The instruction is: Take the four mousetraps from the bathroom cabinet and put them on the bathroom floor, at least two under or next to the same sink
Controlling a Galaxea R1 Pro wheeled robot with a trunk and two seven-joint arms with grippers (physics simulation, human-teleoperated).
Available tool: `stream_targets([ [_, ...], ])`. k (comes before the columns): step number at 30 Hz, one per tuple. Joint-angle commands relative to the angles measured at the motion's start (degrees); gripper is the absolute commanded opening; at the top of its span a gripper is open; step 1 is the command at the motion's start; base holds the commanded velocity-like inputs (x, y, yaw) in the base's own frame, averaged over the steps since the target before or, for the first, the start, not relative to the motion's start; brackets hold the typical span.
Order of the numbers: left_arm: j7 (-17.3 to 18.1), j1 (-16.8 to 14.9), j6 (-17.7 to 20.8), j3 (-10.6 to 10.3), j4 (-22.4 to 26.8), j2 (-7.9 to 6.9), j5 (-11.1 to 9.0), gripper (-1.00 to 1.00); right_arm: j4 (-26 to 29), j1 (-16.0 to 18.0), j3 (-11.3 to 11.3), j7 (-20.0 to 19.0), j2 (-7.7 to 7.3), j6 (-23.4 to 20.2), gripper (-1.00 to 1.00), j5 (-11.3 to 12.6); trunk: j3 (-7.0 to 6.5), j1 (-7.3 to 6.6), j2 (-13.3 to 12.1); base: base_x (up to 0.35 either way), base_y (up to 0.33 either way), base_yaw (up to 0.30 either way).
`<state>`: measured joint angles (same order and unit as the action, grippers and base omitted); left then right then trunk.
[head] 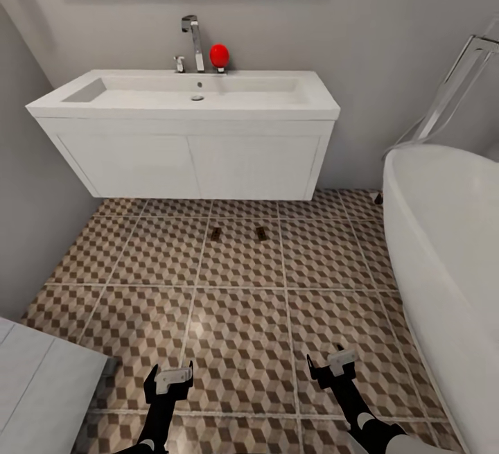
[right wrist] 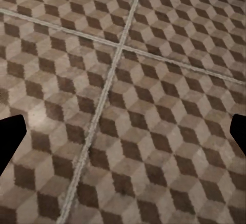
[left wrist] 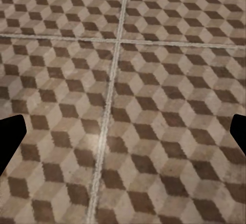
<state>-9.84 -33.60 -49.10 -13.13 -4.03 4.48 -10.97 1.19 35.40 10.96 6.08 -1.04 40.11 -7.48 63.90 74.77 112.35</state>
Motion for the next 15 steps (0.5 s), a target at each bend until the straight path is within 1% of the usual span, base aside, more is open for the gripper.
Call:
stream_targets([
  [1, -0.09, -0.08, -0.29, -0.50, -0.21, 0.05, -0.45, 1.00, -0.04, 0.03, 0.20, 0.60, -0.01, 0.06, 1.00, -0.60, -0.15, -0.23, -0.40, 0.000, 0.000, 0.000],
  [6, -0.07, -0.06, -0.28, -0.50, -0.19, 0.35, -0.45, 1.00, -0.04, -0.17, 0.19, 0.60, -0.01, 0.06, 1.00, -0.61, -1.05, -1.33, -2.40, 0.000, 0.000, 0.000],
  [11, 0.87, -0.06, -0.29, -0.50, -0.19, 1.04, -0.45, 1.00, -0.05, -0.23, 0.20, 0.60, 0.04, 0.10, 1.00, -0.61, -1.94, -2.43, -4.41, 0.000, 0.000, 0.000],
  [15, 1.52, 0.20, -0.40, -0.46, -0.20, 0.91, -0.45, 1.00, -0.02, -0.24, 0.20, 0.60, 0.07, 0.18, 1.00, -0.60, -2.66, -3.31, -6.01, 0.000, 0.000, 0.000],
])
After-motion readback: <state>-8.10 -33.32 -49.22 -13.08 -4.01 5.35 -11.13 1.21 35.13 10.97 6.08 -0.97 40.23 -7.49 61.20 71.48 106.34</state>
